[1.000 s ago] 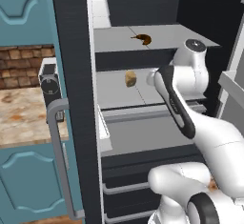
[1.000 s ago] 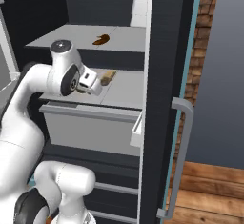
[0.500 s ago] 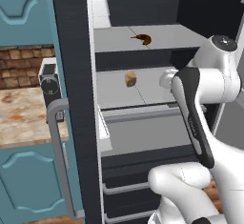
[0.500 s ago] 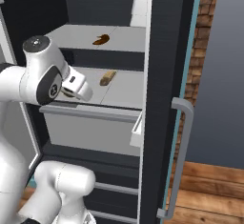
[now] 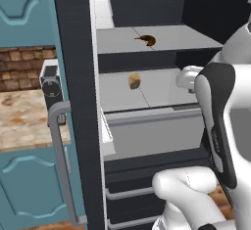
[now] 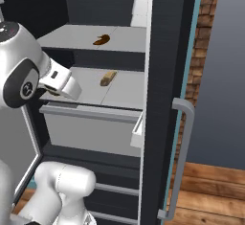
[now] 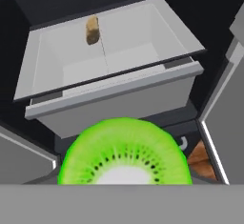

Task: Pick up the kiwi and banana from the fridge and place one fruit on each plate on the dining counter.

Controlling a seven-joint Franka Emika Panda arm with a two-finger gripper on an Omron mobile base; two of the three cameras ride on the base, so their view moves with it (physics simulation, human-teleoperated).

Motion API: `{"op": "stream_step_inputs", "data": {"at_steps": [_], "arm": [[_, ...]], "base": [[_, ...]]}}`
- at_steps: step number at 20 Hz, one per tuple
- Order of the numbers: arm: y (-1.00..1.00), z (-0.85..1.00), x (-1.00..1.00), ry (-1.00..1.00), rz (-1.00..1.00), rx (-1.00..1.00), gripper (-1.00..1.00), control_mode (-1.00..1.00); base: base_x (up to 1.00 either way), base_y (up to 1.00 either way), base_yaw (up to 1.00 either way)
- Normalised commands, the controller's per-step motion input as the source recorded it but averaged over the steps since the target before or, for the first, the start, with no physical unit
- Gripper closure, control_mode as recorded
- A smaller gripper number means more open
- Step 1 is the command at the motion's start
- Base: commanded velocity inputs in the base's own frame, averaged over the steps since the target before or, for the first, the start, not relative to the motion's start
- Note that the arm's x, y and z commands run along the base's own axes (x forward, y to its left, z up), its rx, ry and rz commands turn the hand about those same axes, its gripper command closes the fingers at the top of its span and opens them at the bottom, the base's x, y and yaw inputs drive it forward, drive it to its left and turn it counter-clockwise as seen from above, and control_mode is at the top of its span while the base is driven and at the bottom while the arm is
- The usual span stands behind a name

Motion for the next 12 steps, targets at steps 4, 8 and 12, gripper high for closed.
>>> {"op": "stream_step_inputs", "data": {"at_steps": [4,8,12], "arm": [[0.00,-0.05,-0.37,0.00,0.02,0.00,1.00,-1.00],[0.06,-0.20,-0.03,0.00,0.03,-0.03,1.00,-1.00],[0.09,-0.19,-0.22,-0.10,0.04,-0.05,1.00,1.00]], "base": [[0.00,0.00,0.00],[0.00,0.00,0.00],[-0.35,0.08,0.00]]}}
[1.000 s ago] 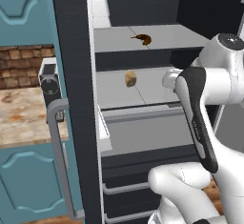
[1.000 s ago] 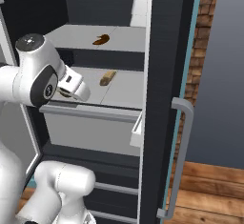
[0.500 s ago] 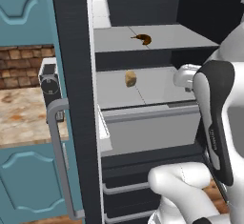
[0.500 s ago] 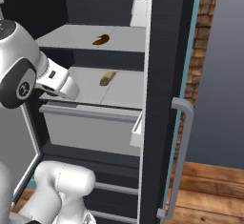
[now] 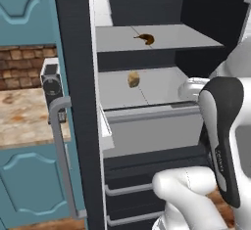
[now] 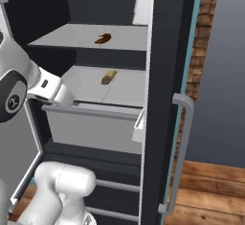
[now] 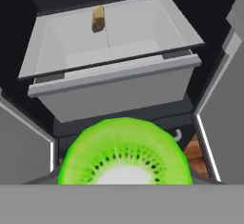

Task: Pick up the kiwi and banana from the fridge and place one fruit on each plate on the dining counter.

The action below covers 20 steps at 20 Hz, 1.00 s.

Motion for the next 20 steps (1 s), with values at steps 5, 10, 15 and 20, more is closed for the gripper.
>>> {"op": "stream_step_inputs", "data": {"at_steps": [5,10,15,20], "arm": [[0.00,0.00,0.00,0.00,0.00,0.00,1.00,1.00],[0.00,0.00,0.00,0.00,0.00,0.00,1.00,1.00],[0.00,0.00,0.00,0.00,0.00,0.00,1.00,1.00],[0.00,0.00,0.00,0.00,0.00,0.00,1.00,1.00]], "base": [[-0.72,0.17,-0.13],[-0.67,0.21,-0.50],[-0.60,0.01,-0.72],[-0.47,0.00,-0.85]]}}
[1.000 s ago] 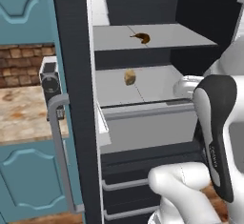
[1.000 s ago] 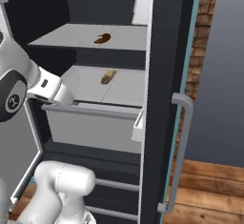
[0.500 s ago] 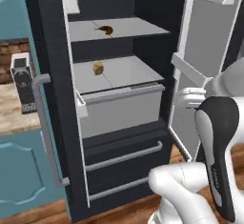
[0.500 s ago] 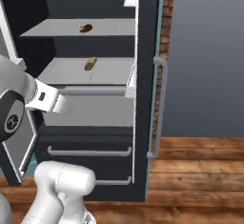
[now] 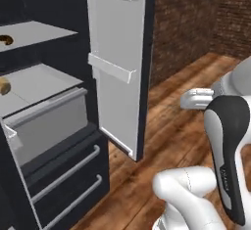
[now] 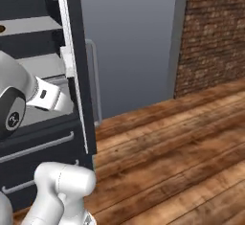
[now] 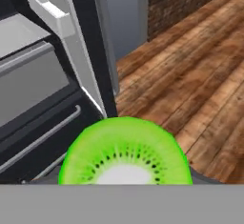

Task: Pick up the kiwi and banana from the fridge and place one fruit on each plate on the dining counter.

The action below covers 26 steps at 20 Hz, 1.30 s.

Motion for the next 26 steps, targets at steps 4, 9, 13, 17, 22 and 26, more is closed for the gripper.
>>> {"op": "stream_step_inputs", "data": {"at_steps": [4,9,13,17,22,26], "arm": [[0.00,0.00,0.00,0.00,0.00,0.00,1.00,1.00],[0.00,0.00,0.00,0.00,0.00,0.00,1.00,1.00],[0.00,0.00,0.00,0.00,0.00,0.00,1.00,1.00],[0.00,0.00,0.00,0.00,0.00,0.00,1.00,1.00],[0.00,0.00,0.00,0.00,0.00,0.00,1.00,1.00],[0.00,0.00,0.00,0.00,0.00,0.00,1.00,1.00]], "base": [[-0.28,0.00,-0.87],[0.03,-0.18,-0.82],[0.35,-0.66,-0.50],[0.52,-0.60,-0.38],[0.93,-0.47,-0.20],[0.81,-0.11,-0.43]]}}
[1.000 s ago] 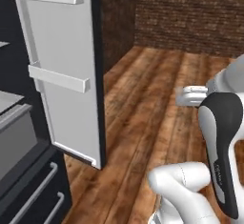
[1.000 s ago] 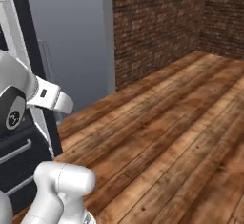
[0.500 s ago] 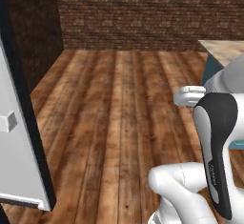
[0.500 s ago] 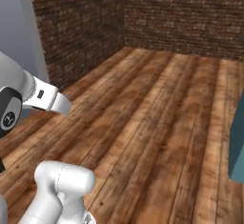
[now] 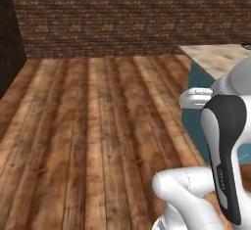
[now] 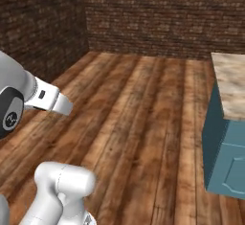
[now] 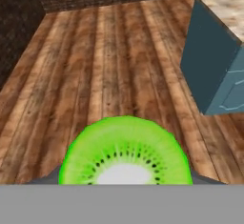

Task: Pick up the kiwi and banana from the fridge and place one fruit on each plate on the dining counter.

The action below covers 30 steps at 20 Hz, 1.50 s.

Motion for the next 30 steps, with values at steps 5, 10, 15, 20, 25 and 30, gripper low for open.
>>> {"op": "stream_step_inputs", "data": {"at_steps": [5,10,15,20,25,30], "arm": [[0.00,0.00,0.00,0.00,0.00,0.00,1.00,1.00],[0.00,0.00,0.00,0.00,0.00,0.00,1.00,1.00],[0.00,0.00,0.00,0.00,0.00,0.00,1.00,1.00],[0.00,0.00,0.00,0.00,0.00,0.00,1.00,1.00],[0.00,0.00,0.00,0.00,0.00,0.00,1.00,1.00],[0.00,0.00,0.00,0.00,0.00,0.00,1.00,1.00]], "base": [[0.95,0.00,-0.43],[1.00,0.22,-0.36],[1.00,0.37,-0.33],[1.00,0.52,-0.31],[1.00,0.68,-0.28],[1.00,0.77,-0.28]]}}
